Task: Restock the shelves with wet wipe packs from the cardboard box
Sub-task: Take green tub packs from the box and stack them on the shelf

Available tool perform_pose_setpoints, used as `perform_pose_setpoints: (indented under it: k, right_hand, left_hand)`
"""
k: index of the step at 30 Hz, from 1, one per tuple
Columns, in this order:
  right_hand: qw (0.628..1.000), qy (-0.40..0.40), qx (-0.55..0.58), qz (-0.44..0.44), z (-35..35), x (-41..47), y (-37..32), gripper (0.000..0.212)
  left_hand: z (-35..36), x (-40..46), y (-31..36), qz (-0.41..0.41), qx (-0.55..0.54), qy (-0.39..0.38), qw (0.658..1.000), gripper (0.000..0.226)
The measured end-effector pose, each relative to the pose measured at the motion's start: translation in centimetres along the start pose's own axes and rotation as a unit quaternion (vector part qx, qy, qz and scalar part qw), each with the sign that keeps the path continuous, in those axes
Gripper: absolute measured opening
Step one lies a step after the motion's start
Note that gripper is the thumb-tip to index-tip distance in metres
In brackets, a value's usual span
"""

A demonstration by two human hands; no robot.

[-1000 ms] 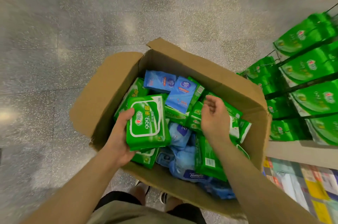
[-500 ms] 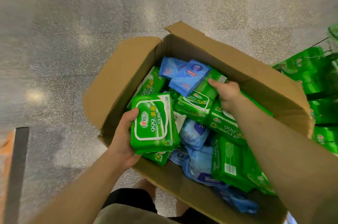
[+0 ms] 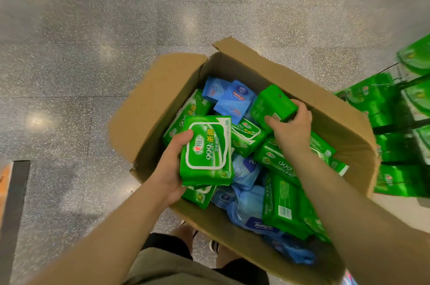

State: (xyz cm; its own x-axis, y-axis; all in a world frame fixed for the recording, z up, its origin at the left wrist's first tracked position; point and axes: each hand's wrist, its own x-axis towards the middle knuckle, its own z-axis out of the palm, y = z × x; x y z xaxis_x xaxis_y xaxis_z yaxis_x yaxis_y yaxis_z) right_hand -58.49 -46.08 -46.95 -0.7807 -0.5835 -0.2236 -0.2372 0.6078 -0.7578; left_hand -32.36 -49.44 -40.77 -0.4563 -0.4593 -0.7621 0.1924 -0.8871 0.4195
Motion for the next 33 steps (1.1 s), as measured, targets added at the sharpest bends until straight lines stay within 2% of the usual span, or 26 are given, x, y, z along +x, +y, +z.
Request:
perform_pose_setpoints:
  k: [3, 5, 7, 11, 14, 18, 20, 24, 26, 28, 30, 33]
  right_hand:
    - [0.990, 0.070, 0.048, -0.109, -3.2, -3.7, -2.8, 0.069]
    - [0.975, 0.108, 0.051, -0.186, -5.4, -6.4, -5.0, 0.075]
    - [0.953, 0.133, 0.032, -0.271, -7.7, -9.2, -7.3, 0.072]
    - [0.895, 0.132, -0.039, -0.424, -11.5, -14.6, -9.9, 0.069]
    - [0.878, 0.120, -0.057, -0.461, -13.5, -17.1, -9.0, 0.062]
    - [0.895, 0.130, -0.048, -0.425, -16.0, -20.1, -7.4, 0.076]
    - [0.916, 0.101, -0.070, -0.381, -18.0, -22.1, -6.8, 0.081]
    - [0.957, 0.018, -0.042, -0.286, -23.0, -27.5, -5.6, 0.065]
    - [0.970, 0.048, 0.026, -0.238, -25.1, -30.2, -4.8, 0.043]
    - [0.971, 0.137, 0.054, -0.190, -27.0, -32.7, -3.7, 0.029]
    - [0.967, 0.210, 0.060, -0.131, -29.0, -35.5, -1.9, 0.036]
    - [0.957, 0.239, 0.163, -0.016, -31.8, -40.7, 1.6, 0.059]
  left_hand:
    - [1.1, -0.8, 0.5, -0.005, 0.000, -0.010, 1.000, 0.055]
    - [2.0, -1.3, 0.7, -0.012, -0.007, -0.027, 1.000, 0.052]
    - [3.3, -2.0, 0.9, -0.018, -0.005, -0.049, 0.999, 0.052]
    - [6.6, -3.4, 0.8, -0.022, 0.037, -0.096, 0.994, 0.046]
    - [9.6, -5.0, 0.0, -0.019, 0.093, -0.145, 0.985, 0.042]
    - [13.1, -8.3, -1.8, -0.039, 0.114, -0.225, 0.967, 0.042]
    - [14.1, -9.4, -3.1, -0.039, 0.132, -0.233, 0.963, 0.044]
    - [15.9, -11.6, -6.6, -0.061, 0.181, -0.229, 0.955, 0.051]
    - [16.8, -13.2, -9.1, -0.078, 0.216, -0.240, 0.943, 0.050]
    - [17.7, -15.4, -12.0, -0.095, 0.242, -0.265, 0.928, 0.052]
    - [18.6, -18.4, -15.3, -0.115, 0.267, -0.287, 0.913, 0.054]
    - [19.4, -22.5, -20.7, -0.152, 0.308, -0.322, 0.882, 0.053]
